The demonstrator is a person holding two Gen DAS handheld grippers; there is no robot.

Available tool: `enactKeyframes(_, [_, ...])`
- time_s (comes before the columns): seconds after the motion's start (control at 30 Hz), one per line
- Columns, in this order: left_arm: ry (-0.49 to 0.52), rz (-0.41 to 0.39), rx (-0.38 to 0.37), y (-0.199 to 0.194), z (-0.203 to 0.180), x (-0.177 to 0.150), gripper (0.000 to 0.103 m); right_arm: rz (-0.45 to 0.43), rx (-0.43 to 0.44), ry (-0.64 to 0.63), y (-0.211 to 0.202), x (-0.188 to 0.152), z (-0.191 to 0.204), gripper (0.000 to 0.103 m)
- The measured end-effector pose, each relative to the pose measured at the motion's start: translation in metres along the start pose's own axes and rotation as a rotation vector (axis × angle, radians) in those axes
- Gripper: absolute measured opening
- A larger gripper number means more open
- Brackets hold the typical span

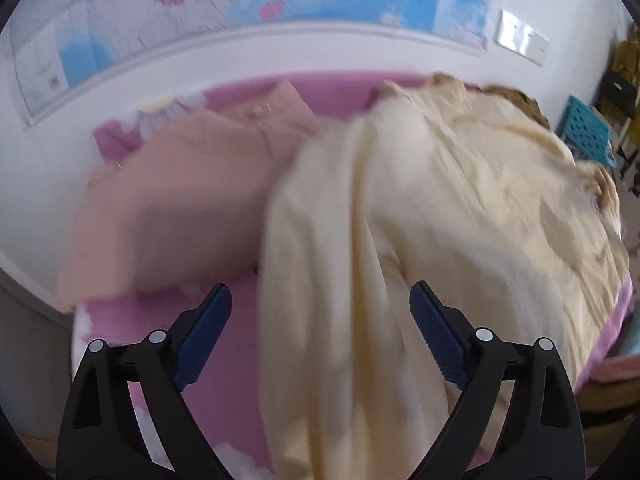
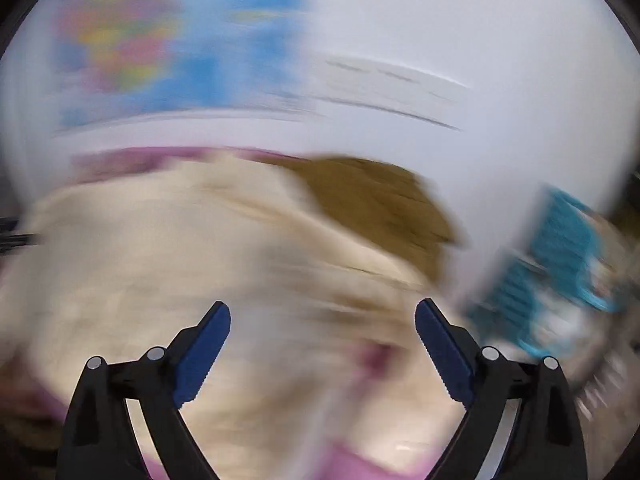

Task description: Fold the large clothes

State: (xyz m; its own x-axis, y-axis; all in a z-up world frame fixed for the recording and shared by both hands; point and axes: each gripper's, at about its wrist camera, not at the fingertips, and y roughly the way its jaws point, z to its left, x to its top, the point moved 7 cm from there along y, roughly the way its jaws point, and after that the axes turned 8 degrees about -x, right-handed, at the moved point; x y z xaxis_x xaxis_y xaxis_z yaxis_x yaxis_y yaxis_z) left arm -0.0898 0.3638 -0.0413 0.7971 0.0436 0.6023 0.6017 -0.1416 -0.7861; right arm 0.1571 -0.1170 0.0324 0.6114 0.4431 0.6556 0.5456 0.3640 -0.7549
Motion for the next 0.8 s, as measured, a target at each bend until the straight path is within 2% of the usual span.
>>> enactKeyframes(0.07, [0.004, 0.041, 0.009, 0.008, -0.002, -0.013, 0.061, 0.004, 0.161, -0.084, 0.001, -0.005, 0.061, 0.091])
enactKeyframes(0.1, [-0.017, 0.055, 0.003, 0.012, -0.001, -0.02, 0.041, 0.025, 0.244, -0.161, 0.007, -0.012, 0.104, 0.091])
enactKeyframes(0.13, [-0.044, 0.06, -0.018, 0.014, 0.0, -0.024, 0.022, 0.043, 0.296, -0.212, 0.011, -0.018, 0.131, 0.091])
enactKeyframes(0.2, [-0.07, 0.044, -0.011, 0.011, 0.006, -0.024, 0.007, 0.081, 0.429, -0.313, 0.018, -0.034, 0.191, 0.091])
enactKeyframes(0.27, [-0.079, 0.001, 0.057, 0.0, 0.013, -0.018, 0.004, 0.096, 0.487, -0.417, 0.022, -0.05, 0.249, 0.091])
enactKeyframes(0.33, [-0.095, -0.039, 0.112, -0.015, 0.023, -0.007, 0.004, 0.118, 0.548, -0.481, 0.024, -0.062, 0.283, 0.091])
enactKeyframes(0.4, [-0.134, -0.089, 0.136, -0.039, 0.038, 0.014, 0.004, 0.093, 0.534, -0.54, 0.023, -0.067, 0.305, 0.09])
enactKeyframes(0.47, [-0.154, -0.132, 0.131, -0.057, 0.048, 0.035, 0.004, 0.07, 0.511, -0.559, 0.025, -0.064, 0.314, 0.075])
enactKeyframes(0.53, [-0.135, -0.154, 0.171, -0.065, 0.051, 0.052, 0.005, 0.068, 0.477, -0.506, 0.037, -0.054, 0.307, 0.076])
enactKeyframes(0.57, [-0.125, -0.143, 0.192, -0.063, 0.053, 0.057, 0.008, 0.098, 0.498, -0.455, 0.045, -0.051, 0.304, 0.078])
enactKeyframes(0.6, [-0.127, -0.119, 0.191, -0.057, 0.054, 0.058, 0.019, 0.127, 0.514, -0.429, 0.047, -0.054, 0.305, 0.078])
enactKeyframes(0.63, [-0.128, -0.076, 0.227, -0.047, 0.057, 0.055, 0.045, 0.168, 0.522, -0.397, 0.055, -0.056, 0.303, 0.078])
enactKeyframes(0.7, [-0.091, -0.028, 0.412, -0.037, 0.06, 0.044, 0.072, 0.178, 0.541, -0.372, 0.06, -0.058, 0.299, 0.078])
enactKeyframes(0.73, [-0.066, -0.029, 0.405, -0.037, 0.056, 0.04, 0.074, 0.173, 0.549, -0.361, 0.058, -0.056, 0.295, 0.079])
enactKeyframes(0.8, [-0.008, -0.093, 0.33, -0.045, 0.025, 0.026, 0.075, 0.151, 0.567, -0.326, 0.049, -0.05, 0.284, 0.08])
